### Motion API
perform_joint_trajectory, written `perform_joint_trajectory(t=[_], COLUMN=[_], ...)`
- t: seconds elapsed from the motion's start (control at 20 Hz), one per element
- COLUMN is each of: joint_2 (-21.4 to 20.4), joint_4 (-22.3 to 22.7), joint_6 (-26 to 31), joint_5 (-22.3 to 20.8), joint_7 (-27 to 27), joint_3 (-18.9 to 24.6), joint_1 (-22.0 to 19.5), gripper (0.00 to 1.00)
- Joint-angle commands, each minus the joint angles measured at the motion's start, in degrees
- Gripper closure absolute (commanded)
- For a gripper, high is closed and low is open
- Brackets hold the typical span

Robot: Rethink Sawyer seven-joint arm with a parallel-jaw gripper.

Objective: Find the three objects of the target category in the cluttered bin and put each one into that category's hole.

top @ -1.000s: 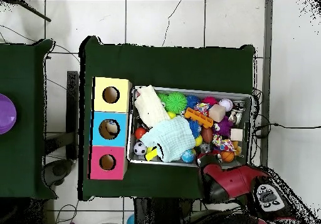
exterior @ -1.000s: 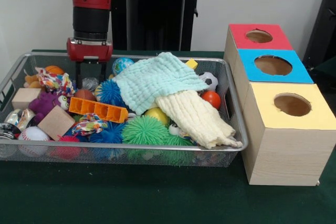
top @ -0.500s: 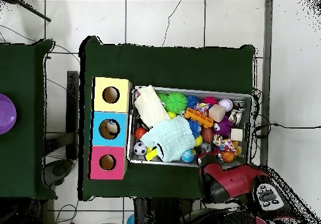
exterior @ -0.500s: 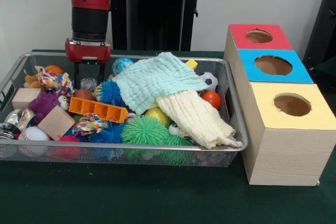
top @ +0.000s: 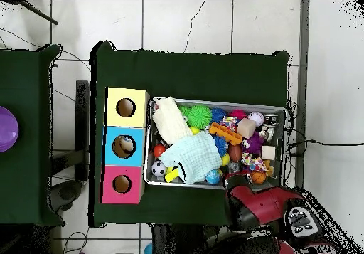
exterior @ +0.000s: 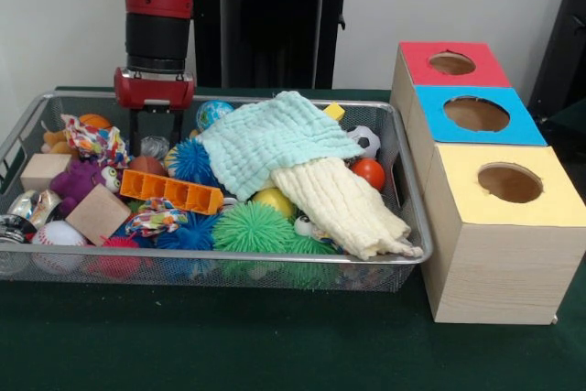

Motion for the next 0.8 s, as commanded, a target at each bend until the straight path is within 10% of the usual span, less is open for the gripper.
perform_joint_trajectory(t=[0.05,0.8], joint_2=[6.14,7.77], joint_4=[-6.1,-6.83], joint_6=[-0.49,-1.85], joint_5=[2.2,2.98], joint_7=[4.81,4.51], joint_3=[1.44,0.33], joint_1=[0.26,0.88], gripper=[0.0,0.0])
